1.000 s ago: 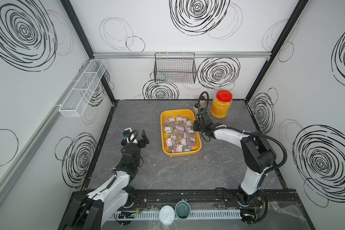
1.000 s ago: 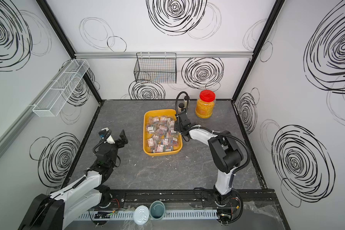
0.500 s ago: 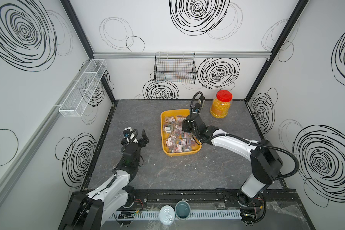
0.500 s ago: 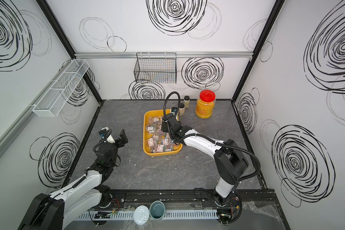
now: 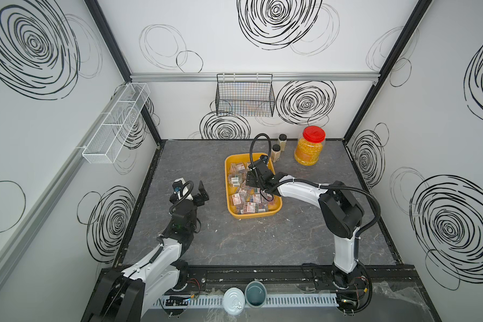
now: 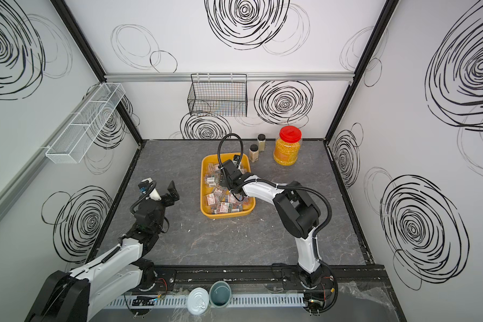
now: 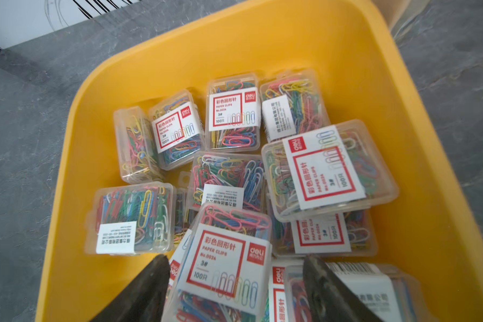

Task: Take the paper clips out of the storage box
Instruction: Pick up the boxed paper clips from the storage box.

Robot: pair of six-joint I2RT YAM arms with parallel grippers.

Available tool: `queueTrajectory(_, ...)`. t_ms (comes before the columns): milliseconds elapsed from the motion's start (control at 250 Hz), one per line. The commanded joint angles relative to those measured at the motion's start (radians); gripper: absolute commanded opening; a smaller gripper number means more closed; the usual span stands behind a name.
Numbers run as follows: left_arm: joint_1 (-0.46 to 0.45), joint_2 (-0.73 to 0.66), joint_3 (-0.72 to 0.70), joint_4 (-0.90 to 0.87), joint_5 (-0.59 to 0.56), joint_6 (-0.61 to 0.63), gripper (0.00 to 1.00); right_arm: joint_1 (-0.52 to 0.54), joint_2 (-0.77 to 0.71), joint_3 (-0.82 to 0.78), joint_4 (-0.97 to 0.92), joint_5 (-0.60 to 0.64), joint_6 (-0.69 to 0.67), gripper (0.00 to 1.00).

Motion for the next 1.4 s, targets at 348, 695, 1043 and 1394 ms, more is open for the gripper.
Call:
queueTrajectory(348, -0.008, 0.006, 0.032, 0.03, -0.018, 0.011, 0.99, 0.035, 0.073, 0.06, -0.072, 0.021, 0.039, 0.74)
queueTrajectory(695, -0.009, 0.002, 0.029, 0.028, -0.021, 0.01, 0.99, 0.062, 0.115, 0.09, -0.104, 0.068, 0.042, 0.69)
queueTrajectory(1043, -0.009, 0.007, 0.031, 0.029, -0.02, 0.011, 0.99, 0.062, 0.106, 0.117, -0.124, 0.101, 0.021, 0.54)
queueTrajectory(1394, -0.011, 0.017, 0.036, 0.032, -0.017, 0.014, 0.99, 0.098, -0.165, -0.03, -0.049, 0.148, -0.11, 0.43)
